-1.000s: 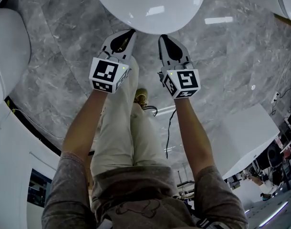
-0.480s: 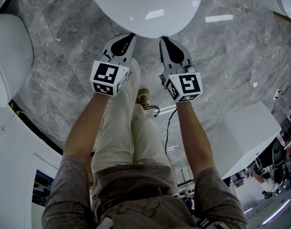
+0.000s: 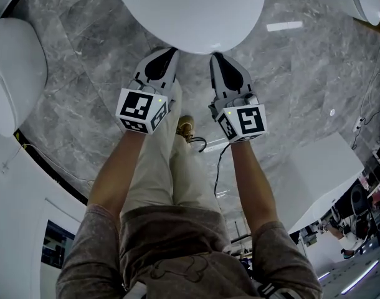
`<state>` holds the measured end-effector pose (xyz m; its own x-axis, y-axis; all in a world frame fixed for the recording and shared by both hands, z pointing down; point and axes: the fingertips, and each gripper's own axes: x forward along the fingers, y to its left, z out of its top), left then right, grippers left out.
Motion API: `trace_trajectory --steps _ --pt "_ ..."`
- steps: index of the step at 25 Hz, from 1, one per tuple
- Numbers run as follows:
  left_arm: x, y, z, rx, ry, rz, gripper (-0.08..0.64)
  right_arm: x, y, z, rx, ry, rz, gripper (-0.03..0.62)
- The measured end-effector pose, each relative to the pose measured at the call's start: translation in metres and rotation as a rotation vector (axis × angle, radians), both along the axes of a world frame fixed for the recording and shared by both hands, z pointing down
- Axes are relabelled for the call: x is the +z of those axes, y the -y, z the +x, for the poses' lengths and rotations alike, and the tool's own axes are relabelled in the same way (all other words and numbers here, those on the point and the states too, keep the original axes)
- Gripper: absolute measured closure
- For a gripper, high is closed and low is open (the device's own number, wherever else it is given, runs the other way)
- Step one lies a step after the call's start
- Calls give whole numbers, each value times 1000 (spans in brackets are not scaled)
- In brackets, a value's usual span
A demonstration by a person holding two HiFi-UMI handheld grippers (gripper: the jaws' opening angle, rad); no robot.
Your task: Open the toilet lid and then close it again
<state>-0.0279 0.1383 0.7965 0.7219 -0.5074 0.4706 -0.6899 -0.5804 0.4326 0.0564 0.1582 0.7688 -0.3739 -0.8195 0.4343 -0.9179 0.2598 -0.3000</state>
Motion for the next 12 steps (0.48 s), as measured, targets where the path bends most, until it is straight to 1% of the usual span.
trace_trajectory --steps 5,9,12 --pt "-51 14 0 -36 -56 25 551 -58 17 0 -8 -9 72 565" --pt "-93 32 -6 -63 -94 40 551 -104 35 -6 -26 -19 111 565" --pt "-126 50 -8 -72 -99 37 551 -140 53 -9 -28 -25 123 565"
